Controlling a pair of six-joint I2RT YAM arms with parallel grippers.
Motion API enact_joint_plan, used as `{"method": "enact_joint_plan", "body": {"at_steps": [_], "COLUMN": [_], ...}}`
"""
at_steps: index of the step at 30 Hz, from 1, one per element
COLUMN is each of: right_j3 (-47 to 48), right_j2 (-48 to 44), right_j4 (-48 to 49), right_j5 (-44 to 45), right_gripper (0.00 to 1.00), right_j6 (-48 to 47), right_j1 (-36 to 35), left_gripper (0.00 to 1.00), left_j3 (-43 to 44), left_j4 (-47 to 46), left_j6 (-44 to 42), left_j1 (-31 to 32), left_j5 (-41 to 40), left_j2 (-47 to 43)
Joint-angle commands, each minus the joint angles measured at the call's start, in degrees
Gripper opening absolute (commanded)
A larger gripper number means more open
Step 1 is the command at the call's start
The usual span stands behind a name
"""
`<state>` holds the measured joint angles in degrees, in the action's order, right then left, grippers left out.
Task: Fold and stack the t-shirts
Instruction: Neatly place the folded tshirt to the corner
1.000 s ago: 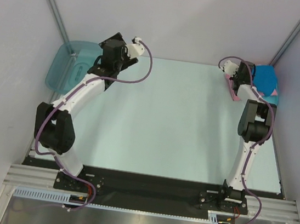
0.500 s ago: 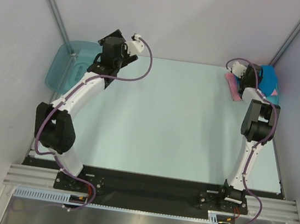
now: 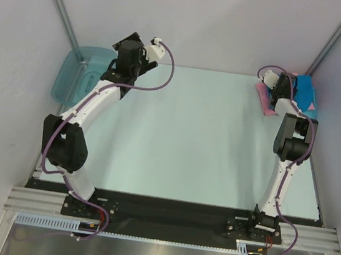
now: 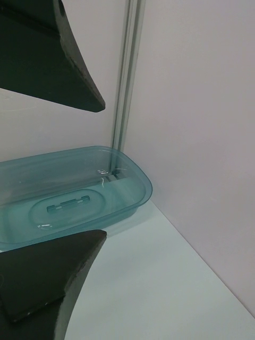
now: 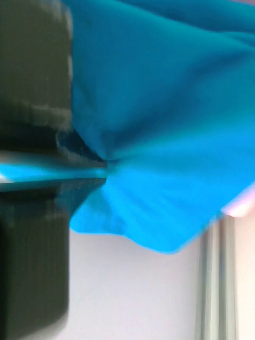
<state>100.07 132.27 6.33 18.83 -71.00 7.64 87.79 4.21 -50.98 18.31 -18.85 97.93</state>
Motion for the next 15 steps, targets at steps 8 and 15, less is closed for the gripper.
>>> {"method": "enact_joint_plan", "body": {"at_steps": [8, 15], "right_j3": [30.9, 10.5], "right_j2": [-10.9, -22.5], "right_j4": [-56.0, -57.9], "right_j5": [-10.0, -12.2], "right_gripper": [0.72, 0.88], "right_j6": [39.5, 47.2], "right_j1": [-14.3, -18.2], "left_gripper": [1.0, 1.0], "left_j3": [14.3, 2.1], "left_j4": [22.0, 21.7], "left_j6": [18.4, 25.6], "left_j1": [0.9, 2.0], "left_j5": [8.2, 10.9], "left_j2": [2.9, -4.5]}}
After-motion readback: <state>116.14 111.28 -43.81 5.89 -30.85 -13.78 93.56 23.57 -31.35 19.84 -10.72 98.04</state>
